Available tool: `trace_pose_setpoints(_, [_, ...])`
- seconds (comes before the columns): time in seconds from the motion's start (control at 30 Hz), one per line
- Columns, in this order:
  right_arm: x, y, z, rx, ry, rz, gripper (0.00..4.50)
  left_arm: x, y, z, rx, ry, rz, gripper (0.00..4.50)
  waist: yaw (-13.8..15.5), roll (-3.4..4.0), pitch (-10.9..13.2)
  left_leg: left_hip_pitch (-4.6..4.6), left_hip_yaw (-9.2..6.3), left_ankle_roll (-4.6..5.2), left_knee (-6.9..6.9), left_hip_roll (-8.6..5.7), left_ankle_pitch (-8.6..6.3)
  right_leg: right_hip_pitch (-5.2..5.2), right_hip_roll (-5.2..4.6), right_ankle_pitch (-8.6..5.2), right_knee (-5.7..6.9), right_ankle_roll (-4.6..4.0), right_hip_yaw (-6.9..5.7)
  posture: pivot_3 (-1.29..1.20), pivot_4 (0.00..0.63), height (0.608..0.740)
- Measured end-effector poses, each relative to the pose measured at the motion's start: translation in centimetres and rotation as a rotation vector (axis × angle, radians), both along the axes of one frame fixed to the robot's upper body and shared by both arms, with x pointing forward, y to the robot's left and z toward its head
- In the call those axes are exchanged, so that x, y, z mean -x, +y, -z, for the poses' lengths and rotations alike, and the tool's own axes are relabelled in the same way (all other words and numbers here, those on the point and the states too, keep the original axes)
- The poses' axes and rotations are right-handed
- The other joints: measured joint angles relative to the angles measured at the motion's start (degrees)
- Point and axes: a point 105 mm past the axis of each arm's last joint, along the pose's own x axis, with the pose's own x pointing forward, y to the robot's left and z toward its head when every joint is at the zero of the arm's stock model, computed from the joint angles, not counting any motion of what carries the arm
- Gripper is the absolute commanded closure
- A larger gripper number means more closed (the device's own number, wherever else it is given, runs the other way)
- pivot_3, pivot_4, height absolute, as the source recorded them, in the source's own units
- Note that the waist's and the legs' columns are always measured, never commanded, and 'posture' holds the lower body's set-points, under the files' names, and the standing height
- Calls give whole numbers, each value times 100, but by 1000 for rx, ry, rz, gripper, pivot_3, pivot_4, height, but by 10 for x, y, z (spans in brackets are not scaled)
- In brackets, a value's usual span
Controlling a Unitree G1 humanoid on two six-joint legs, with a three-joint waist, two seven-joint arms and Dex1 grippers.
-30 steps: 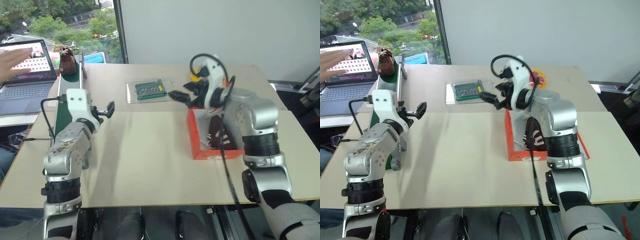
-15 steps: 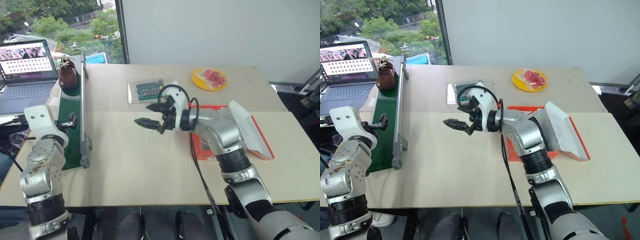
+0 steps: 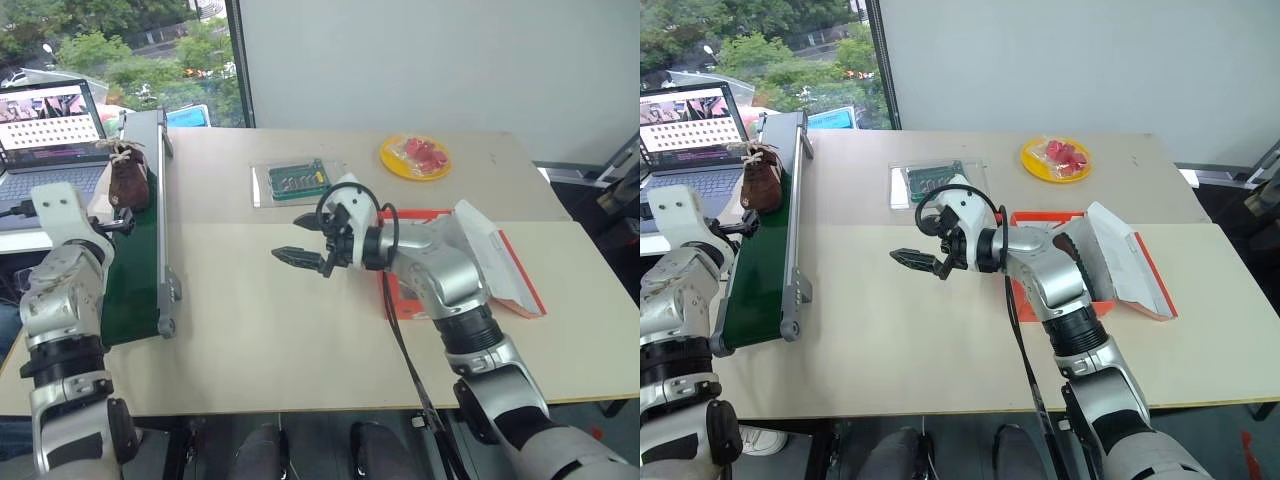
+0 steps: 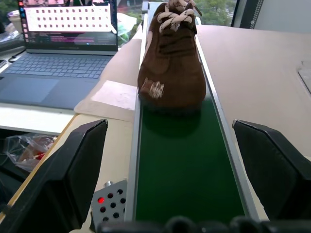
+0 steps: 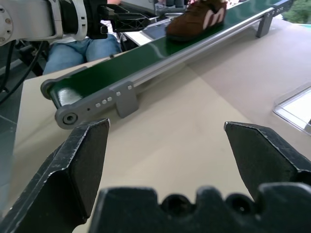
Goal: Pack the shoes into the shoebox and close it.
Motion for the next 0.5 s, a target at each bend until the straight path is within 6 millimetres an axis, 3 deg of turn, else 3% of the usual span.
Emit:
trace_pose_setpoints(0.3, [-3, -5, 2, -8, -1, 46, 1, -12, -8, -7, -22, -12, 39, 95, -13, -2, -1, 1, 2, 1, 0, 2, -1, 0, 0, 0, 2, 0, 2, 0, 150, 740])
trace_pose_setpoints(0.5, [-5, -8, 2, -2, -4, 58, 1, -12, -6, 5, 11, 21, 6, 95, -3, -3, -2, 1, 0, 3, 1, 1, -2, 0, -1, 0, 3, 0, 2, 0, 150, 740])
